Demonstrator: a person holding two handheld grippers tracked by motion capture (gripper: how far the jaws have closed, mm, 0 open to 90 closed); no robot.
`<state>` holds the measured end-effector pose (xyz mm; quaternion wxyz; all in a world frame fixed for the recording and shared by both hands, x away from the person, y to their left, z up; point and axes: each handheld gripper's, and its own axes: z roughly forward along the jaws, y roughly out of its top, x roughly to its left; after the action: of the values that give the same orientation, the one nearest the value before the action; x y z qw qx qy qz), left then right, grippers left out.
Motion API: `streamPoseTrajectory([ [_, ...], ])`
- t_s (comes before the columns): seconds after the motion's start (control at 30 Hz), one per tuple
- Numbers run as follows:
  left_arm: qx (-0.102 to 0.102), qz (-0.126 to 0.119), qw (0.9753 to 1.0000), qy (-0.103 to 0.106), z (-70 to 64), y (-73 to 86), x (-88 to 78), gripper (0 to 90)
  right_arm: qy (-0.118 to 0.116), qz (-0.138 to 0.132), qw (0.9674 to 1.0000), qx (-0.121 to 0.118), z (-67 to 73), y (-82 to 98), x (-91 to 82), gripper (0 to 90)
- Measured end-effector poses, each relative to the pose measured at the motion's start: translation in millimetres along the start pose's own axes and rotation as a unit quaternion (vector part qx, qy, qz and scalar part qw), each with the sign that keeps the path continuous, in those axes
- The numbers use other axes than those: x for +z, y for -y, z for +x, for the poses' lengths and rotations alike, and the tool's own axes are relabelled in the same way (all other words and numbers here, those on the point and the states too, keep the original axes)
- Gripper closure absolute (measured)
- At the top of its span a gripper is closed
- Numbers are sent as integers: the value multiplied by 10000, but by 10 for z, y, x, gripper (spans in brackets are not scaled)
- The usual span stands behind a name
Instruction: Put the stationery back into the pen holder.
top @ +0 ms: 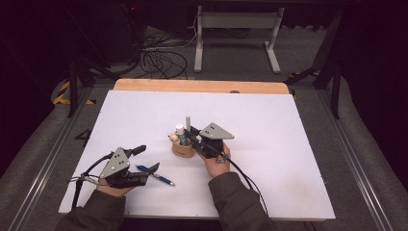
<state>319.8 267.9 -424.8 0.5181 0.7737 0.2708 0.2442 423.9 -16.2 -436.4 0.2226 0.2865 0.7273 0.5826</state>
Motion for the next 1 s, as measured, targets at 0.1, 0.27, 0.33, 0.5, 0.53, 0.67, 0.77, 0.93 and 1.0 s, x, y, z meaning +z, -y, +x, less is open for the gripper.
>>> streamPoseTrajectory([
  [0.1, 17, -10, 10000, 14, -11, -8, 4, 247, -9, 20, 10000, 78, -19, 1, 26, 772],
  [0.27, 21, 0, 10000, 0, -3, -4, 3, 246, -77, 4, 9999, 69, -30, -7, 45, 697],
  [0.33, 16, -12, 10000, -8, -1, -6, -4, 246, -105, 13, 9999, 78, -31, -13, 34, 628],
  [0.5, 26, -52, 10000, -26, 1, -13, -19, 246, -103, 2, 9999, -47, -33, -43, -67, 513],
  [0.53, 18, -52, 10000, -31, 3, -11, -20, 246, -96, -40, 9999, -42, -26, -53, -100, 504],
  [0.67, -20, -37, 10000, -44, 6, -8, -21, 246, -152, -140, 9996, -201, 46, -99, -220, 469],
  [0.77, -14, -53, 10000, -65, 6, -10, -23, 245, -203, -216, 9988, -389, 149, -129, -311, 407],
  [0.93, -21, -33, 10000, -61, 7, -8, -22, 244, -464, -322, 9975, -431, 275, -160, -449, 373],
  [1.0, -27, -45, 10000, -70, 11, -8, -26, 242, -680, -246, 9965, -409, 306, -145, -476, 326],
])
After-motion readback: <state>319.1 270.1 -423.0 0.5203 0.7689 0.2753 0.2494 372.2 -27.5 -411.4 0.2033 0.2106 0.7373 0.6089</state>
